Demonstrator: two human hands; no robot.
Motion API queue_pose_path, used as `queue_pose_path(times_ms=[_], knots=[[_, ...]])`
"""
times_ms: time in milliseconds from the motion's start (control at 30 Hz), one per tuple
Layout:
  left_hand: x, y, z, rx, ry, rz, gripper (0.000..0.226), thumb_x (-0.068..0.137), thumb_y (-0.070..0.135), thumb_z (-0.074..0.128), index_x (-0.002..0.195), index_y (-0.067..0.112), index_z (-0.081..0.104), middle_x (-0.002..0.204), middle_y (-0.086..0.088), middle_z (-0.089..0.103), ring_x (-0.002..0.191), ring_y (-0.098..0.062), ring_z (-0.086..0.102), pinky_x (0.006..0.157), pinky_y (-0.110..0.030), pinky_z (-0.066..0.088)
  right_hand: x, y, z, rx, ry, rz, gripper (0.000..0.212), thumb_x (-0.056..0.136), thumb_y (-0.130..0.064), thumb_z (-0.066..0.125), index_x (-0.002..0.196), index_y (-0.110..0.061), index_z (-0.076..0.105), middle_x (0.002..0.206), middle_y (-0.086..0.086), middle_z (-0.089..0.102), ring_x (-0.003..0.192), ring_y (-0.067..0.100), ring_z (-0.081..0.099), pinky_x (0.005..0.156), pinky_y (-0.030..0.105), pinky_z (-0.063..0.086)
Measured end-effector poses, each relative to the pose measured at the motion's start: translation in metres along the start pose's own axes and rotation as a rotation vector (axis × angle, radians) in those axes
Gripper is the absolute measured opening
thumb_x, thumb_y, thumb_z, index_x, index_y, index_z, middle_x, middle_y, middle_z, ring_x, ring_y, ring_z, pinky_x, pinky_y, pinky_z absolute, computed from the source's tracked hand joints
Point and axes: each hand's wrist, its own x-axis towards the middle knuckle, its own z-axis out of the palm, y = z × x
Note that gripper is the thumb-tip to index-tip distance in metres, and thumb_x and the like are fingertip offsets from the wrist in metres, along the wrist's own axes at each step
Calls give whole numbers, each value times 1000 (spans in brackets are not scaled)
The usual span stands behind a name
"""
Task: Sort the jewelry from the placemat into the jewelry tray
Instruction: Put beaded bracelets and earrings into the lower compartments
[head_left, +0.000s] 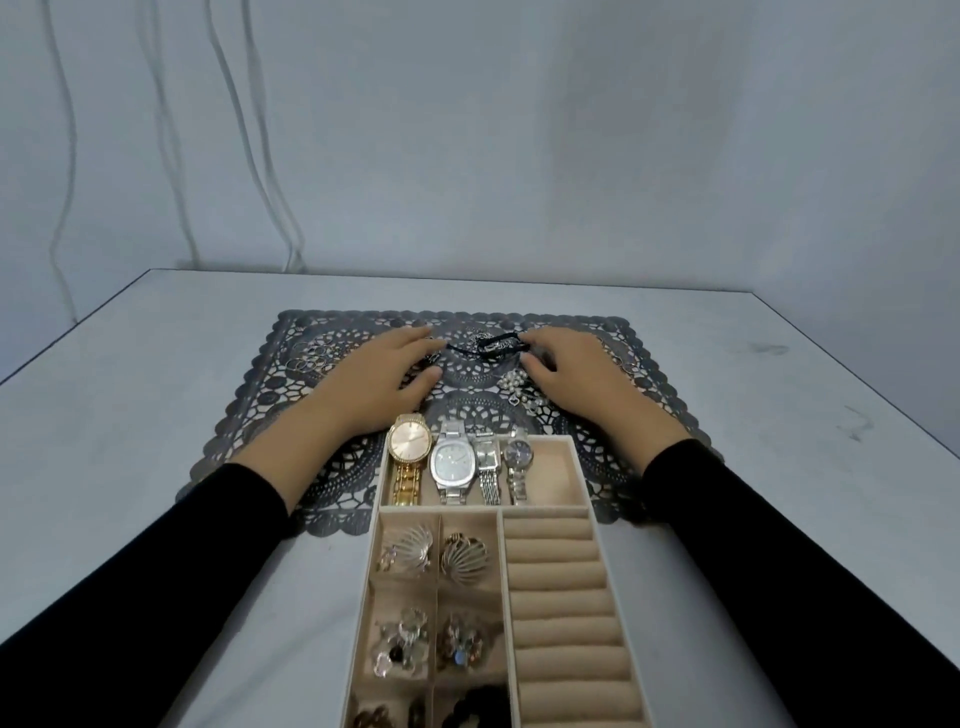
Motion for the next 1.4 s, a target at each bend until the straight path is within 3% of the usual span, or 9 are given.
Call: queue_pose_path(times_ms=[233,433,600,800,1033,1167,1233,1300,1400], knots=[[29,-4,10,13,-56,38,49,102,43,36,149,28,36,157,5,31,144,-14,29,118,-33,21,31,7,9,24,-31,0,36,98,-27,48,131,-14,57,130,3,60,121,19,52,101,28,37],[51,0,13,28,-28,96,47,103,38,37,149,26,37,153,5,39,140,-14,35,116,-34,28,45,12,10,157,-23,59,24,94,-21,55,116,-17,66,117,0,65,110,16,56,87,20,36],[57,-1,16,28,-49,147,44,103,32,39,147,27,41,149,5,45,138,-14,40,115,-34,30,48,15,8,221,-18,37,11,88,-13,61,96,-18,67,102,-2,67,99,13,58,89,24,44],[53,-3,14,8,12,122,41,100,23,42,140,27,52,141,6,55,130,-14,49,108,-31,35,45,22,0,268,-75,41,9,89,-10,61,87,-18,63,86,-8,62,80,9,54,65,13,38],[50,-10,11,5,124,46,41,93,15,47,128,28,63,130,5,64,121,-18,56,100,-34,44,42,40,-17,211,-162,58,10,90,-12,62,89,-22,63,91,-7,64,91,17,59,69,18,43],[51,-14,14,13,190,9,37,91,15,49,121,27,67,119,4,70,107,-19,62,85,-32,48,44,40,-19,136,-139,63,11,91,-13,59,97,-18,67,98,-4,65,91,13,58,67,14,40],[50,-14,14,4,210,38,37,92,16,49,122,28,66,117,5,71,102,-18,63,79,-28,45,45,34,-16,139,-111,37,13,92,-15,58,101,-18,67,102,-4,66,94,11,58,76,18,44],[49,-13,13,-6,176,86,40,92,18,48,126,31,64,123,8,67,109,-15,62,84,-27,45,45,25,-10,161,-86,1,15,94,-18,57,105,-18,67,107,-4,65,97,9,58,87,21,43],[49,-12,13,-7,138,88,44,89,26,42,126,35,64,128,12,64,117,-11,59,96,-30,47,45,12,1,150,-41,-65,18,94,-25,58,107,-18,69,108,-4,65,101,10,57,90,24,42]])
